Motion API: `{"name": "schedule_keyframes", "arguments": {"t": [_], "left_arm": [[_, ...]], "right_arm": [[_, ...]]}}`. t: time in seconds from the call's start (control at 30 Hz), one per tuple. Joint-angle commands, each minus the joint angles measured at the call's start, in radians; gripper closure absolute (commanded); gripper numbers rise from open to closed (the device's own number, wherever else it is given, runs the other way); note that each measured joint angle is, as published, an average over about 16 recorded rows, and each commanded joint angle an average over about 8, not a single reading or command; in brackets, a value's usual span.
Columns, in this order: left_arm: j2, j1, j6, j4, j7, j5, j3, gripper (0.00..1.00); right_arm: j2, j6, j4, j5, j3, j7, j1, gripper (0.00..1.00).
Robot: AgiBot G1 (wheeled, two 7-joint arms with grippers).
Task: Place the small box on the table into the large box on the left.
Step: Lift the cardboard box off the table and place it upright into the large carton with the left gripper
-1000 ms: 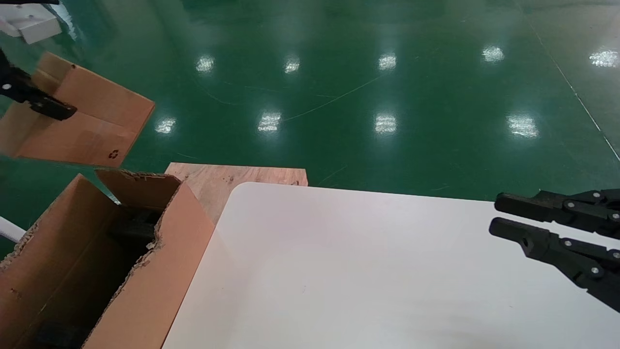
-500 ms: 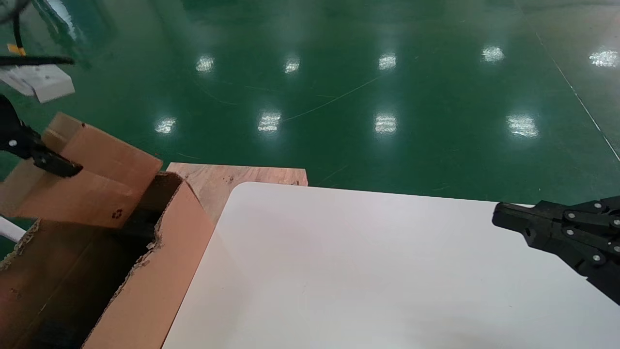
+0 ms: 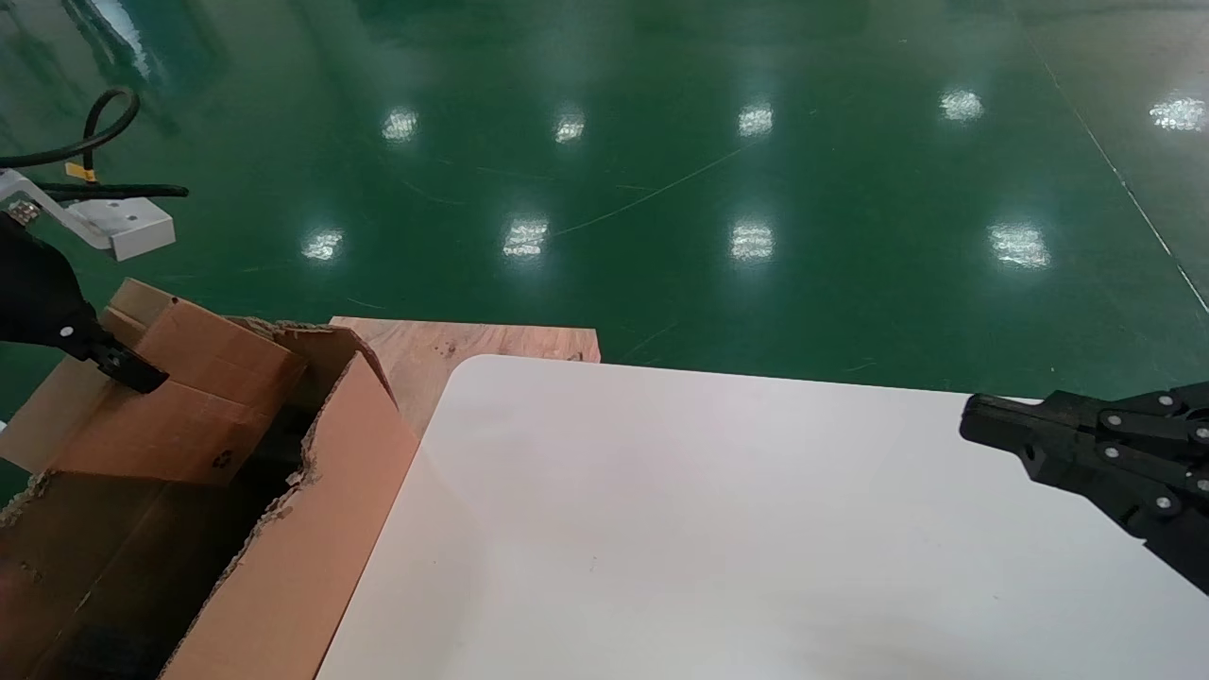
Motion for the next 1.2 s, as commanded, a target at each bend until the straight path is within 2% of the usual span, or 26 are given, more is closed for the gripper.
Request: {"name": "schedule_keyframes", "arguments": {"t": [0.03, 0.53, 1.2], "left_arm": [[0.006, 0.012, -0.006, 0.021, 0.003, -0.004, 0.001, 1.0], [-0.01, 0.061, 0.044, 0.209, 0.057, -0.018, 0.028, 1.0], [0.029, 0.192, 0.005, 0.437, 0.15, -0.054, 0.039, 1.0]], "right_arm": [[0.0, 0.0, 0.0, 0.0, 0.0, 0.0, 0.0, 1.0], [0.0, 0.0, 0.0, 0.0, 0.0, 0.0, 0.0, 1.0], [0.0, 0.0, 0.0, 0.0, 0.0, 0.0, 0.0, 1.0]]}}
